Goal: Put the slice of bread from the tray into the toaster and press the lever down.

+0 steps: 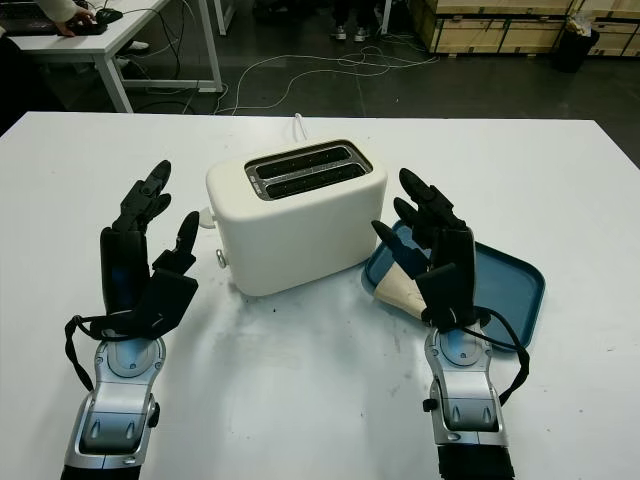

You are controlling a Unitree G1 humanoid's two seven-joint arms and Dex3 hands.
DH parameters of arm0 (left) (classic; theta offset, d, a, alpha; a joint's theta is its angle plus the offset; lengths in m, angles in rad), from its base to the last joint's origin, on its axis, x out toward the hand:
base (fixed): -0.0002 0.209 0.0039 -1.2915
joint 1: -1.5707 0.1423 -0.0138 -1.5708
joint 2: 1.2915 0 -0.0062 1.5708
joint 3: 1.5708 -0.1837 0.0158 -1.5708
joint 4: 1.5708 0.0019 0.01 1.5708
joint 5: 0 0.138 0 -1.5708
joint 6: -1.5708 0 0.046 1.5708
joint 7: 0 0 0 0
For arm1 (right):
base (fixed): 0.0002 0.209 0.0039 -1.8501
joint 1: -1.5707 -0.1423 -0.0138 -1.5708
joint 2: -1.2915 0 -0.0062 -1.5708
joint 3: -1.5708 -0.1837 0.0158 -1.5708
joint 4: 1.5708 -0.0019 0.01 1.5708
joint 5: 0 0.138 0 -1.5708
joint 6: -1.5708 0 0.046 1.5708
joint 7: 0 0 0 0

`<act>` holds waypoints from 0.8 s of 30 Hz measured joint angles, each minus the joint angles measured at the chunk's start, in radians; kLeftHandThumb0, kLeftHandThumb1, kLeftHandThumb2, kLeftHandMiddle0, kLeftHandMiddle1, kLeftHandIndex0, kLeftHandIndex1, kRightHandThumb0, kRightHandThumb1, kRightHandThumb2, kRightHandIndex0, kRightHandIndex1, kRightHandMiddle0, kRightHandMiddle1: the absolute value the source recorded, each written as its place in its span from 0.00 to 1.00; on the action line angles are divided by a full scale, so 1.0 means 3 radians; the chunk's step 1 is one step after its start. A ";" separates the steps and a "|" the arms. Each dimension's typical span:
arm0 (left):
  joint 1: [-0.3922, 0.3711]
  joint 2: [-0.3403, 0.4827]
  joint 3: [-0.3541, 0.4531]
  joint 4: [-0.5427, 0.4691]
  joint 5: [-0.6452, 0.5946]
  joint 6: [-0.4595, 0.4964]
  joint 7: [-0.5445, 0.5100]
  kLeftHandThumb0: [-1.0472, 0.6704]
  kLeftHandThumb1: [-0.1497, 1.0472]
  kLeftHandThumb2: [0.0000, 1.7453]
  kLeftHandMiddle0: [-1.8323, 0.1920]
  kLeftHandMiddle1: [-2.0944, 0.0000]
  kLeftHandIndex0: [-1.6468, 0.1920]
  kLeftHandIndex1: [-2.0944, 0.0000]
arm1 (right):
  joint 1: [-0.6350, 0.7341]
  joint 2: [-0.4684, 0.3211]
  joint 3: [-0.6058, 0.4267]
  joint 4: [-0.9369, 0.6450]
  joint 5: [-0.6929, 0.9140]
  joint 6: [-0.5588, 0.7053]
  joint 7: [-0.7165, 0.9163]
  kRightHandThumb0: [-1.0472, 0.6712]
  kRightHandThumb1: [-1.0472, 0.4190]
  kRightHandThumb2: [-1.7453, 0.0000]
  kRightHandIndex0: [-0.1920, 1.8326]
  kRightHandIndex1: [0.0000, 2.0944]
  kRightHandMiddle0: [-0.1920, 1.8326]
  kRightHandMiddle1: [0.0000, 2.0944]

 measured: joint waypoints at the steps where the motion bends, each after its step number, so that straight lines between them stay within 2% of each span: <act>1: 0.0000 0.0001 -0.0001 0.0000 0.0002 0.0000 0.0000 0.31 0.89 0.20 0.78 0.63 0.64 0.98 | 0.0000 0.0000 -0.0001 0.0000 0.0001 0.0000 0.0000 0.31 0.10 1.00 0.40 0.01 0.37 0.01; 15: 0.0000 0.0010 -0.0011 0.0001 -0.0002 0.0000 0.0000 0.31 0.89 0.21 0.80 0.61 0.65 0.98 | 0.0015 -0.0051 0.0008 0.0000 -0.0132 -0.0036 -0.0005 0.30 0.10 1.00 0.41 0.01 0.37 0.00; 19: 0.0000 0.0014 -0.0013 0.0002 -0.0003 0.0001 -0.0016 0.30 0.89 0.21 0.80 0.60 0.65 0.98 | 0.0192 -0.0294 0.0077 -0.0081 -0.0633 -0.0190 -0.0117 0.30 0.13 1.00 0.41 0.01 0.38 0.00; 21: -0.0001 0.0014 -0.0014 0.0005 -0.0003 0.0000 -0.0016 0.30 0.89 0.21 0.80 0.60 0.65 0.98 | 0.0333 -0.0467 0.0132 -0.0195 -0.1046 -0.0272 -0.0235 0.29 0.15 1.00 0.40 0.00 0.38 0.00; 24: -0.0001 0.0013 -0.0016 0.0006 0.0000 0.0001 -0.0014 0.31 0.89 0.22 0.80 0.60 0.64 0.98 | 0.0584 -0.0725 0.0177 -0.0377 -0.1549 -0.0438 -0.0377 0.32 0.19 1.00 0.39 0.00 0.37 0.00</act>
